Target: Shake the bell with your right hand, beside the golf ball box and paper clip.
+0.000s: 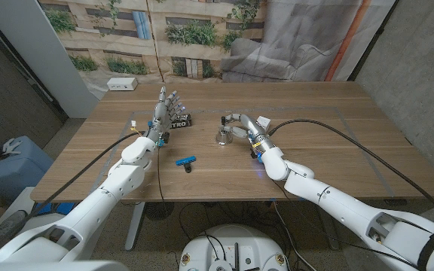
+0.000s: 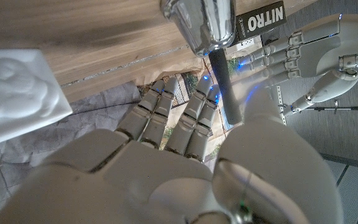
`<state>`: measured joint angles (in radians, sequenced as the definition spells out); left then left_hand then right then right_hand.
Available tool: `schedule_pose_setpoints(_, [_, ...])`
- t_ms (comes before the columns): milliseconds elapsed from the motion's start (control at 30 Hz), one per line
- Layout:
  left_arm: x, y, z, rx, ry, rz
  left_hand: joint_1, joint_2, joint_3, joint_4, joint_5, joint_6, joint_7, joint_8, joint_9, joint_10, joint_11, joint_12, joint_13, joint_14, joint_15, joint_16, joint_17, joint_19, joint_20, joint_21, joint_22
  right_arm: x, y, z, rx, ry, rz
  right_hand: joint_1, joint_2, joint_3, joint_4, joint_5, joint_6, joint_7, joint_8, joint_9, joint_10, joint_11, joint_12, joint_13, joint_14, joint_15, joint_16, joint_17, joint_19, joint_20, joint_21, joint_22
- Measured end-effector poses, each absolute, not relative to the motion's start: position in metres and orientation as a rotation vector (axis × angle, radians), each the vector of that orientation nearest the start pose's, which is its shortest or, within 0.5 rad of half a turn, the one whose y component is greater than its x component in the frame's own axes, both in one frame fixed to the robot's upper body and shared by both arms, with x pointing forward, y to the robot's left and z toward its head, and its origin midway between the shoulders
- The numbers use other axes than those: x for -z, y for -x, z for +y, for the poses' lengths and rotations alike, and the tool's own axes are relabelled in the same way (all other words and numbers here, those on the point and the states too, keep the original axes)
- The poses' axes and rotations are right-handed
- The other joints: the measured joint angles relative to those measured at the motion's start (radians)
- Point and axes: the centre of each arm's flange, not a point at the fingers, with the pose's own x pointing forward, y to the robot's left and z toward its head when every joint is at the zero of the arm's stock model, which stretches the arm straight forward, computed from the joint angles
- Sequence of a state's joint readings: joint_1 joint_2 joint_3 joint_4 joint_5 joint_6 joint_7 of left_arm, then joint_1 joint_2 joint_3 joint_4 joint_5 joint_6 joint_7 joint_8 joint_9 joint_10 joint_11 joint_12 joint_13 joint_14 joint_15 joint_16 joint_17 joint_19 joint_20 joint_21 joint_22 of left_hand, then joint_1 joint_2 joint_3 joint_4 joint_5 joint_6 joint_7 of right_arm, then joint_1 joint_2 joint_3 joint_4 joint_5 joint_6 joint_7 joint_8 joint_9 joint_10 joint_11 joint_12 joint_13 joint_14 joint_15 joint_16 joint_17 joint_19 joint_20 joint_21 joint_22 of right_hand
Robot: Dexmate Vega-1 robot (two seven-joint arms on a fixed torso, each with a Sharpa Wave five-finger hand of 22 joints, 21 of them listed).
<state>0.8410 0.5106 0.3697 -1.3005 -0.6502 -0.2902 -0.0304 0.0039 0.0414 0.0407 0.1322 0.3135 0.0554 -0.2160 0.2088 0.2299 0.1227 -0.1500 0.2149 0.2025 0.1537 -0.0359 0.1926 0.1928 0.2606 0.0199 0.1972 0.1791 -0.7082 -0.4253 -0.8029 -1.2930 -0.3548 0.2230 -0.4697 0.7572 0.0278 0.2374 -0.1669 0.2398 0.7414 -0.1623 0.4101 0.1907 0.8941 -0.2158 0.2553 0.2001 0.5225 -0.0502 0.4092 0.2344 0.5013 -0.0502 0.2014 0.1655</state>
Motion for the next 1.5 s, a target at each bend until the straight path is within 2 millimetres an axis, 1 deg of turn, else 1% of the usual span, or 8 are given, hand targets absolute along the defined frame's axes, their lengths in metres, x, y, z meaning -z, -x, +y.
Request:
schedule_pose_setpoints(167, [0.0278,-0.6526,0.2905,0.207,0.042,-0.593,0.0,0.0,0.0,0.0,0.0,0.0,0.0,0.0,0.0,0.0,0.0,0.0,0.0,0.0,0.0,0.0,0.0,0.0,0.0,0.0,0.0,0.0639,-0.6336,-0.0938,-0.1,0.881,-0.883,0.01,0.009,0.007,0.001,0.0,0.022,-0.008,0.01,0.0,0.022,0.001,0.001,0.0,0.013,-0.001,0.005,0.001,0.009,0.005,0.0,0.0])
schedule_pose_setpoints(200, [0.0278,-0.6526,0.2905,0.207,0.042,-0.593,0.0,0.0,0.0,0.0,0.0,0.0,0.0,0.0,0.0,0.0,0.0,0.0,0.0,0.0,0.0,0.0,0.0,0.0,0.0,0.0,0.0,0.0638,-0.6337,-0.0934,-0.098,0.88,-0.885,0.017,0.017,0.01,-0.001,0.0,0.03,-0.008,0.012,0.0,0.023,0.001,0.004,0.0,0.02,-0.002,0.005,0.001,0.009,0.005,0.0,0.0])
schedule_pose_setpoints(267, [0.0279,-0.6526,0.2905,0.207,0.042,-0.593,0.0,0.0,0.0,0.0,0.0,0.0,0.0,0.0,0.0,0.0,0.0,0.0,0.0,0.0,0.0,0.0,0.0,0.0,0.0,0.0,0.0,0.0634,-0.6337,-0.0931,-0.093,0.88,-0.887,0.038,0.007,0.013,0.002,0.0,0.044,-0.007,0.012,0.0,0.037,0.002,0.004,0.0,0.024,0.001,0.009,0.0,0.014,0.0,0.0,0.0])
schedule_pose_setpoints(367, [0.0278,-0.6526,0.2905,0.207,0.042,-0.593,0.0,0.0,0.0,0.0,0.0,0.0,0.0,0.0,0.0,0.0,0.0,0.0,0.0,0.0,0.0,0.0,0.0,0.0,0.0,0.0,0.0,0.063,-0.634,-0.0932,-0.086,0.88,-0.89,0.054,0.02,0.024,0.001,0.0,0.061,-0.011,0.02,0.0,0.052,0.001,0.004,0.0,0.039,-0.003,0.009,0.0,0.021,0.0,0.0,0.0])
schedule_pose_setpoints(700, [0.0277,-0.6526,0.2905,0.207,0.042,-0.593,0.0,0.0,0.0,0.0,0.0,0.0,0.0,0.0,0.0,0.0,0.0,0.0,0.0,0.0,0.0,0.0,0.0,0.0,0.0,0.0,0.0,0.0626,-0.6344,-0.0947,-0.067,0.881,-0.896,0.072,0.038,0.04,0.001,-0.007,0.12,-0.013,0.041,0.0,0.105,0.005,0.012,0.0,0.079,-0.007,0.009,-0.002,0.043,0.0,0.0,0.0])
schedule_pose_setpoints(1000, [0.0277,-0.6526,0.2905,0.207,0.042,-0.593,0.0,0.0,0.0,0.0,0.0,0.0,0.0,0.0,0.0,0.0,0.0,0.0,0.0,0.0,0.0,0.0,0.0,0.0,0.0,0.0,0.0,0.0628,-0.634,-0.0951,-0.061,0.878,-0.905,0.085,0.051,0.043,0.004,-0.008,0.153,-0.012,0.051,0.0,0.148,0.005,0.012,0.0,0.11,-0.008,0.009,-0.002,0.052,-0.002,0.0,0.0])
schedule_pose_setpoints(1067, [0.0277,-0.6526,0.2905,0.207,0.042,-0.593,0.0,0.0,0.0,0.0,0.0,0.0,0.0,0.0,0.0,0.0,0.0,0.0,0.0,0.0,0.0,0.0,0.0,0.0,0.0,0.0,0.0,0.0624,-0.6339,-0.095,-0.06,0.877,-0.909,0.086,0.052,0.051,0.004,-0.012,0.165,-0.011,0.053,-0.001,0.162,0.005,0.015,0.0,0.118,-0.011,0.009,-0.002,0.052,-0.001,0.0,0.0])
schedule_pose_setpoints(1500, [0.0277,-0.6526,0.2905,0.206,0.042,-0.593,0.0,0.0,0.0,0.0,0.0,0.0,0.0,0.0,0.0,0.0,0.0,0.0,0.0,0.0,0.0,0.0,0.0,0.0,0.0,0.0,0.0,0.0612,-0.6317,-0.093,-0.064,0.859,-0.931,0.125,0.062,0.065,-0.001,-0.023,0.215,-0.011,0.066,-0.002,0.226,0.005,0.023,0.0,0.163,-0.012,0.013,0.0,0.075,-0.003,0.0,0.0])
